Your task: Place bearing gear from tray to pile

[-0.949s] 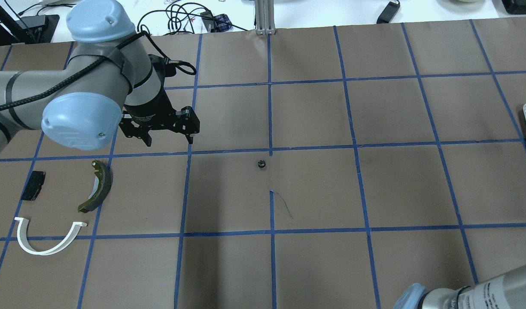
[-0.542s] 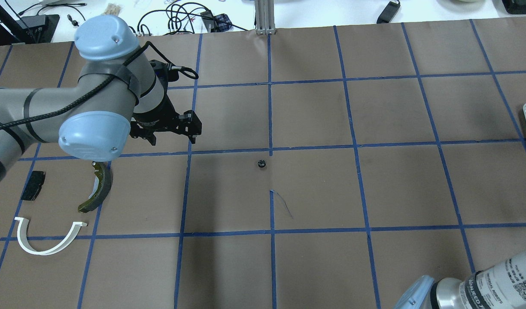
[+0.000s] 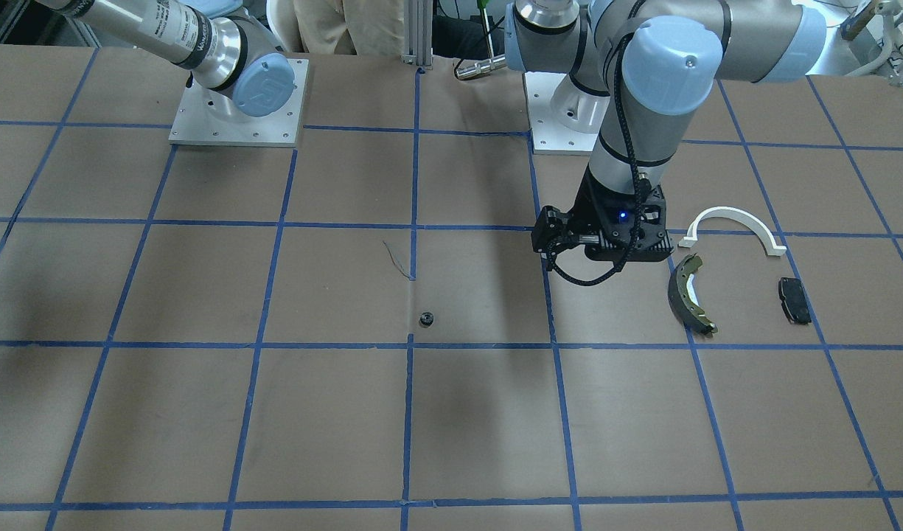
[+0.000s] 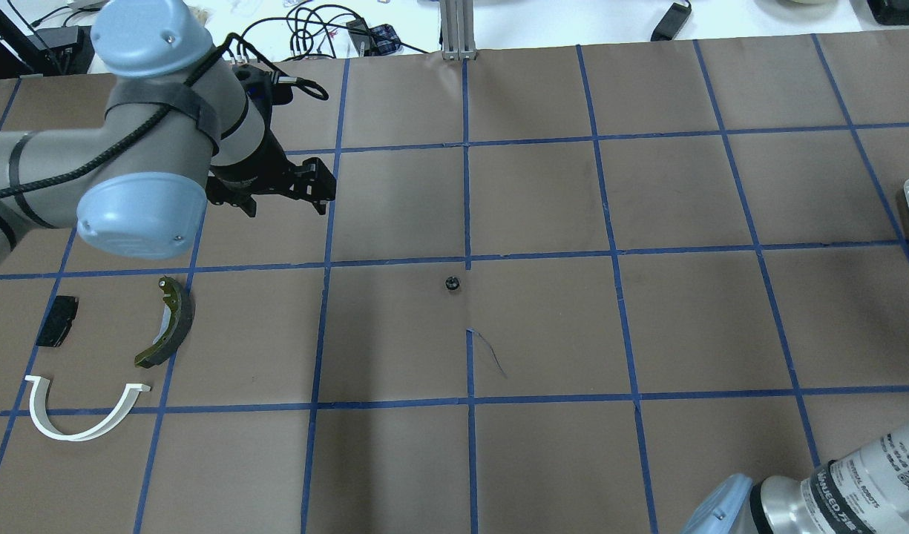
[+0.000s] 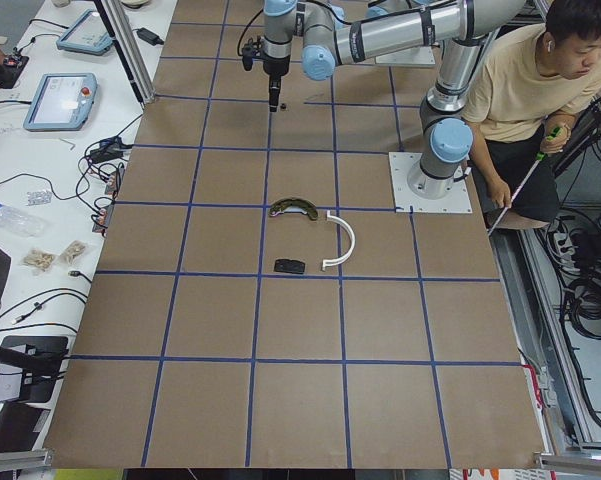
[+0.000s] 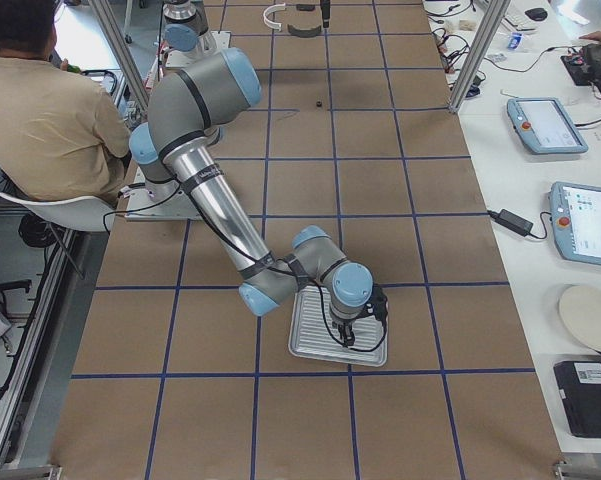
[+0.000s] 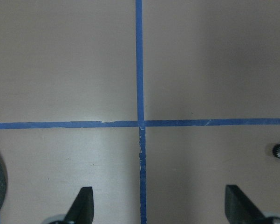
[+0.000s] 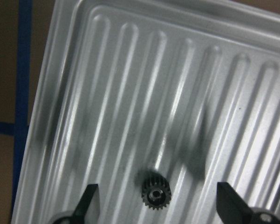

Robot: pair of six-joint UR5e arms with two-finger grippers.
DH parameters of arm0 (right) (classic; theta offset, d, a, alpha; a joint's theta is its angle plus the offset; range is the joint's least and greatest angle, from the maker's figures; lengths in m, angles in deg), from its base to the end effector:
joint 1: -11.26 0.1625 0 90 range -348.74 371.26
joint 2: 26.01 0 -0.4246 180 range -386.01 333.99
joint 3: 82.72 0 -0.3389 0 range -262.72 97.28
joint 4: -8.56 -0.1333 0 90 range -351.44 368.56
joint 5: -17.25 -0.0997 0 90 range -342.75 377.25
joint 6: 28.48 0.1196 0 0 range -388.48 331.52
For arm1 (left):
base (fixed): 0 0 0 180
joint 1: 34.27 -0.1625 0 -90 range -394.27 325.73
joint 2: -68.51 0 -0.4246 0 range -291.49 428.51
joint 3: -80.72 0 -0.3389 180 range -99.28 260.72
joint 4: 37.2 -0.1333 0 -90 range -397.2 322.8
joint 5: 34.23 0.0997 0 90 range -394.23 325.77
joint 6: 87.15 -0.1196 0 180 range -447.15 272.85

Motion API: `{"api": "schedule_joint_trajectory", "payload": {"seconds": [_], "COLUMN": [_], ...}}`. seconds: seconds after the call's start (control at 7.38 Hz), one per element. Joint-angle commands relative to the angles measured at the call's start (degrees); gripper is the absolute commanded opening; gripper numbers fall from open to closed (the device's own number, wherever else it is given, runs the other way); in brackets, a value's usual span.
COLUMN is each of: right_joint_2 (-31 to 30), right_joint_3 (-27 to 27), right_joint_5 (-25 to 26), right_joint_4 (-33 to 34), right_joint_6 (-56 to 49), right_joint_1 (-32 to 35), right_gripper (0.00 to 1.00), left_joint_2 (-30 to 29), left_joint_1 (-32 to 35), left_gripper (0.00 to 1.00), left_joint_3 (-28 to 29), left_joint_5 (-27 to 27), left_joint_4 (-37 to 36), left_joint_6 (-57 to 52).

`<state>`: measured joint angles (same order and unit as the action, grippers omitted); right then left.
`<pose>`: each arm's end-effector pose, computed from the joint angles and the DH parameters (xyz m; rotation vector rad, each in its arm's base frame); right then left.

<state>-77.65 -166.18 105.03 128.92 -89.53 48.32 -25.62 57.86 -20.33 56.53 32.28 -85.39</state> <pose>-0.4341 -0.5006 0.1947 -0.2184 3.0913 -0.0288 -0.1490 -0.4628 0.3875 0.0091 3.1281 -0.1465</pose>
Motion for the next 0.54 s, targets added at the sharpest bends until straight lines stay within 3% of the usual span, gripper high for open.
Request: {"api": "schedule_joint_trajectory", "payload": {"seconds": [0.0,0.14,0.41], "right_joint_2": [0.05,0.05,0.05], "right_joint_3": [-0.74,-1.0,-0.83], "right_joint_5": [2.56,2.22,1.95], "right_joint_4": [0.23,1.53,2.25], "right_joint_6": [-0.3,-0.39,-0.56], "right_joint_1": [0.02,0.11,0.37], "right_gripper": [0.68,0.67,0.6], "left_joint_2": [0.01,-0.35,-4.89], "left_joint_1": [0.85,3.03,12.76], "left_gripper": [1.0,1.0,1.0], "left_joint_3": [5.94,4.48,3.77], "left_joint_5": [-0.23,-0.49,-0.41], "left_joint_4": [7.94,7.53,0.1], "left_joint_6": [0.52,1.83,19.18]}}
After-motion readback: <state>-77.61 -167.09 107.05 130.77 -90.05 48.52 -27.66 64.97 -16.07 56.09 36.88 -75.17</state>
